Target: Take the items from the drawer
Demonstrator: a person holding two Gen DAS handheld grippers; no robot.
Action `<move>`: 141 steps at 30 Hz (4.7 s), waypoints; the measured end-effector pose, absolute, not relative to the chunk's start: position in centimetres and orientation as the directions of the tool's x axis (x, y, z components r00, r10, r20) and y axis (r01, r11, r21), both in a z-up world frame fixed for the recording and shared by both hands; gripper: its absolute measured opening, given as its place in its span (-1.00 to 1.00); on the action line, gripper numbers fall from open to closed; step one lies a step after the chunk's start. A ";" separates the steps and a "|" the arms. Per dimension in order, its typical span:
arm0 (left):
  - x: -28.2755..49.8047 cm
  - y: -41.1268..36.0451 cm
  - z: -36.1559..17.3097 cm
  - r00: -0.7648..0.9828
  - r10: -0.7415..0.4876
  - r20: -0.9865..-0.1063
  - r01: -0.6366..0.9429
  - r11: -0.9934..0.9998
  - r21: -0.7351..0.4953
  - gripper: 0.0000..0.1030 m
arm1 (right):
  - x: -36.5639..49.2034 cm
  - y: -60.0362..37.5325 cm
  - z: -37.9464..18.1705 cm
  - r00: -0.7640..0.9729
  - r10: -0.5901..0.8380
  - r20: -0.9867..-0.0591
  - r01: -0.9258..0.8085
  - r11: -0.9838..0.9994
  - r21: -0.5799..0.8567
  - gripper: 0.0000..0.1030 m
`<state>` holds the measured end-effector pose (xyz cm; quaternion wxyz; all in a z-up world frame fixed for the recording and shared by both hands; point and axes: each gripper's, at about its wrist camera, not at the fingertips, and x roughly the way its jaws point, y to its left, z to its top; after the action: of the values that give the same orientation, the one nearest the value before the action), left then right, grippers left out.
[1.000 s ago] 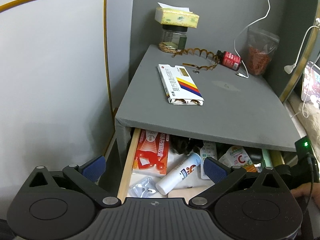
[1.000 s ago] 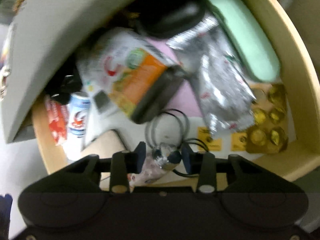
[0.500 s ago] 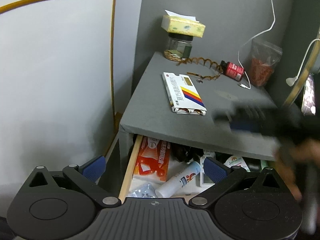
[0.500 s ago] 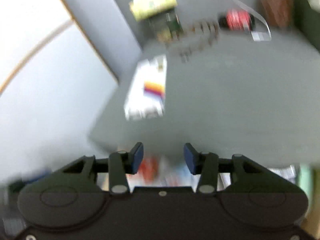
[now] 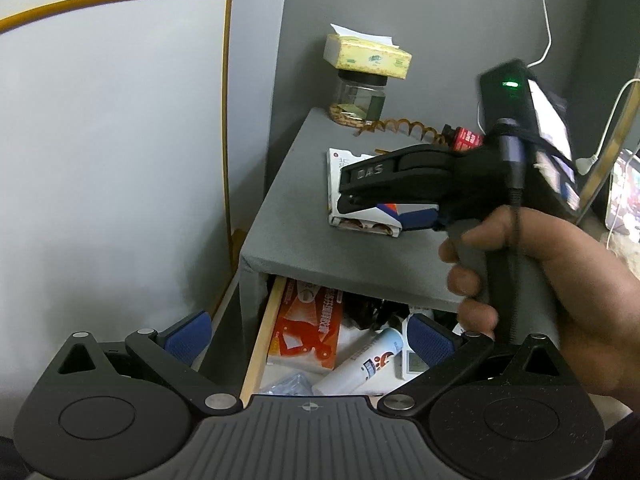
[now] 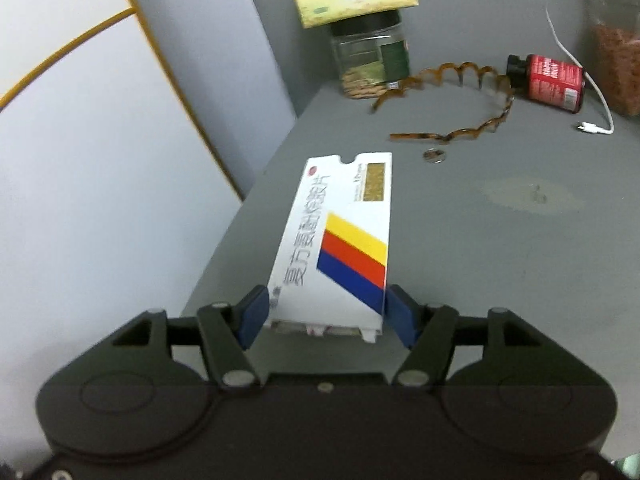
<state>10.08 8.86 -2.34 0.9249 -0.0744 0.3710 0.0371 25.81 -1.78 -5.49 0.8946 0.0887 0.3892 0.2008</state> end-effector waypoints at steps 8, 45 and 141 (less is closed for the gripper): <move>9.8 9.3 -2.5 0.709 0.016 -0.705 -0.143 0.982 -0.121 1.00 | 21.9 -11.3 -3.5 0.508 0.480 -0.715 -0.175 0.870 0.460 0.26; 9.4 9.6 -1.8 0.727 -0.008 -0.686 -0.144 0.976 -0.163 1.00 | 13.7 -17.1 -10.2 0.530 0.253 -0.809 0.005 0.953 0.302 -0.34; 9.6 13.6 -1.6 0.718 0.038 -0.696 -0.305 0.915 -0.265 1.00 | 20.3 -4.6 -15.5 0.238 0.227 -0.944 -0.286 0.946 0.155 0.16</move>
<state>9.56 13.55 -1.57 0.9083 -0.1836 0.3638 0.0944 20.27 -4.62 -15.53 0.7865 -0.0247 0.5952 0.1629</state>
